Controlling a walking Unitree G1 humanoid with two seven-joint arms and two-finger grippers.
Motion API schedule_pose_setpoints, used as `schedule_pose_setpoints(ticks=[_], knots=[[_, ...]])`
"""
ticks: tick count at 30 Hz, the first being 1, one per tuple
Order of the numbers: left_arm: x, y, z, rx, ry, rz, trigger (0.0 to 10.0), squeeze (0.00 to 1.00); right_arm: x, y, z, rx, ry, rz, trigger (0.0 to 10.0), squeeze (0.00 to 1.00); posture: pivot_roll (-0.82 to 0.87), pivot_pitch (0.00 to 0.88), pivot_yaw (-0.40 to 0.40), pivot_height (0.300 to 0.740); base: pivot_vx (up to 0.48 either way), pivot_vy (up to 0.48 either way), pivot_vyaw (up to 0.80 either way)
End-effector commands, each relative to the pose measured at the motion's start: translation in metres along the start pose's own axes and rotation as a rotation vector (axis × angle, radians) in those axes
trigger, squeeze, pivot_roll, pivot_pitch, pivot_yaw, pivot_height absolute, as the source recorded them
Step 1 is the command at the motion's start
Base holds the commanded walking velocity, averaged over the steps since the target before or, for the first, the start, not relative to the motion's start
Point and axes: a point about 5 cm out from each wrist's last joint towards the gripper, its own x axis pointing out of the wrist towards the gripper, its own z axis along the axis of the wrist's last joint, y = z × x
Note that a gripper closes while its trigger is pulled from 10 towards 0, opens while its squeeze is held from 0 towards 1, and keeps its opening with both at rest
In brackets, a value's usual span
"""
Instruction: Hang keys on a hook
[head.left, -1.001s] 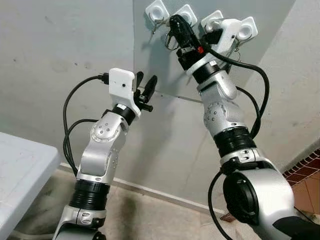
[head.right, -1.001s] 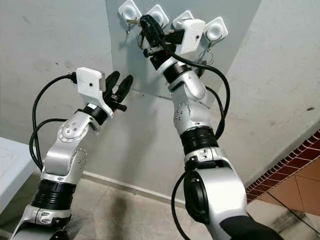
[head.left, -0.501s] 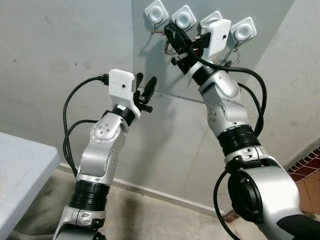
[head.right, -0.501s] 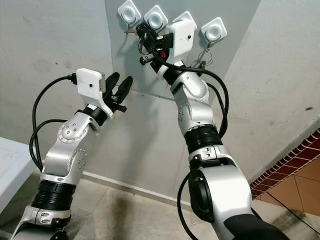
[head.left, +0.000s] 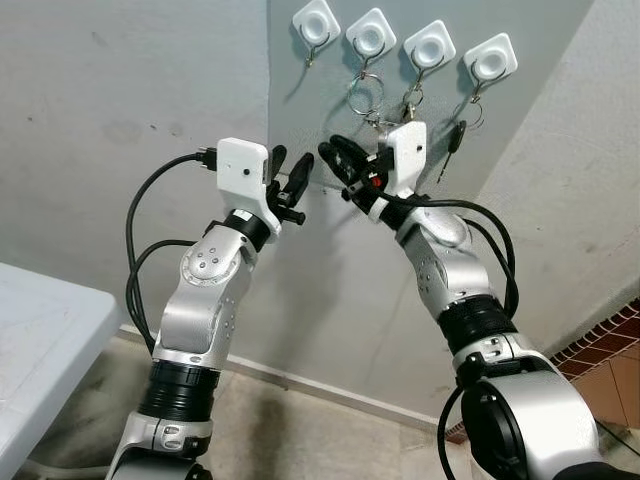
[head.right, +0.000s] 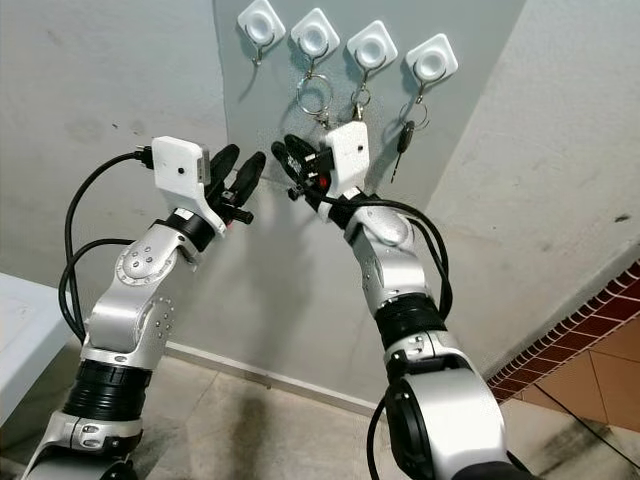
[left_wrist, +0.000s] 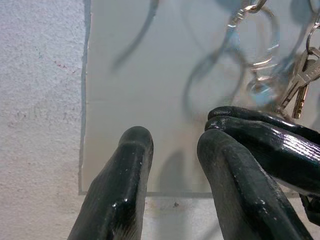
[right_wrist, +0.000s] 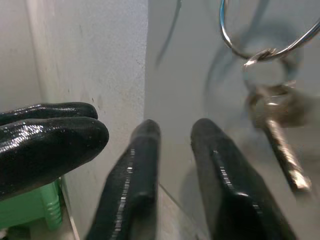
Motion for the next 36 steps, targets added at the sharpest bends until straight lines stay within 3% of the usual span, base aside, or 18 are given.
schedule_pose_setpoints(ticks=[1, 9, 11, 13, 15, 18, 19, 22, 28, 29, 30, 32, 36], knots=[[-0.001, -0.002, 0.003, 0.001, -0.013, -0.004, 10.0, 0.0, -0.003, -0.002, 0.002, -0.013, -0.005, -0.003, 10.0, 1.0, 0.14, 0.05, -0.086, 0.74, 0.0, 0.0, 0.0], [-0.003, -0.001, -0.002, 0.007, 0.0, 0.014, 10.0, 0.0, -0.02, -0.003, -0.014, 0.014, 0.017, -0.046, 10.0, 1.0, 0.15, 0.041, -0.088, 0.74, 0.0, 0.0, 0.0], [-0.006, 0.001, -0.015, 0.018, 0.04, 0.046, 10.0, 0.0, -0.036, -0.004, -0.031, 0.047, 0.042, -0.1, 10.0, 1.0, 0.15, 0.042, -0.088, 0.74, 0.0, 0.0, 0.0], [-0.008, 0.003, -0.02, 0.027, 0.056, 0.057, 10.0, 0.0, -0.04, -0.005, -0.036, 0.049, 0.051, -0.12, 10.0, 1.0, 0.15, 0.043, -0.086, 0.74, 0.0, 0.0, 0.0], [-0.015, 0.008, -0.044, 0.006, 0.127, 0.101, 10.0, 0.0, -0.061, -0.007, -0.058, 0.077, 0.097, -0.214, 10.0, 1.0, 0.14, 0.044, -0.078, 0.74, 0.0, 0.0, 0.0], [-0.019, 0.011, -0.055, 0.012, 0.161, 0.128, 10.0, 0.0, -0.072, -0.007, -0.07, 0.104, 0.123, -0.249, 10.0, 1.0, 0.14, 0.044, -0.071, 0.74, 0.0, 0.0, 0.0], [-0.026, 0.012, -0.072, 0.037, 0.216, 0.136, 10.0, 0.0, -0.086, -0.006, -0.084, 0.114, 0.165, -0.306, 10.0, 1.0, 0.13, 0.042, -0.068, 0.74, 0.0, 0.0, 0.0], [-0.037, 0.014, -0.094, 0.054, 0.281, 0.155, 10.0, 0.0, -0.11, -0.005, -0.104, 0.124, 0.228, -0.391, 10.0, 1.0, 0.13, 0.042, -0.06, 0.74, 0.0, 0.0, 0.0], [-0.052, 0.021, -0.12, -0.017, 0.364, 0.2, 10.0, 0.0, -0.136, -0.001, -0.123, 0.137, 0.31, -0.475, 10.0, 1.0, 0.11, 0.038, -0.041, 0.74, 0.0, 0.0, 0.0], [-0.06, 0.022, -0.132, -0.072, 0.399, 0.194, 10.0, 0.0, -0.147, 0.003, -0.133, 0.161, 0.346, -0.482, 10.0, 0.87, 0.11, 0.038, -0.041, 0.74, 0.0, 0.0, 0.0], [-0.065, 0.022, -0.139, -0.087, 0.419, 0.186, 10.0, 0.0, -0.156, 0.006, -0.14, 0.175, 0.38, -0.484, 10.0, 0.0, 0.11, 0.035, -0.036, 0.74, 0.0, 0.0, 0.0], [-0.071, 0.02, -0.149, -0.051, 0.465, 0.164, 10.0, 0.0, -0.167, 0.009, -0.148, 0.177, 0.422, -0.504, 10.0, 0.0, 0.11, 0.035, -0.036, 0.74, 0.0, 0.0, 0.0], [-0.084, 0.019, -0.167, -0.098, 0.528, 0.177, 10.0, 0.0, -0.193, 0.014, -0.163, 0.208, 0.512, -0.566, 10.0, 0.0, 0.11, 0.028, -0.027, 0.74, 0.0, 0.0, 0.0]])
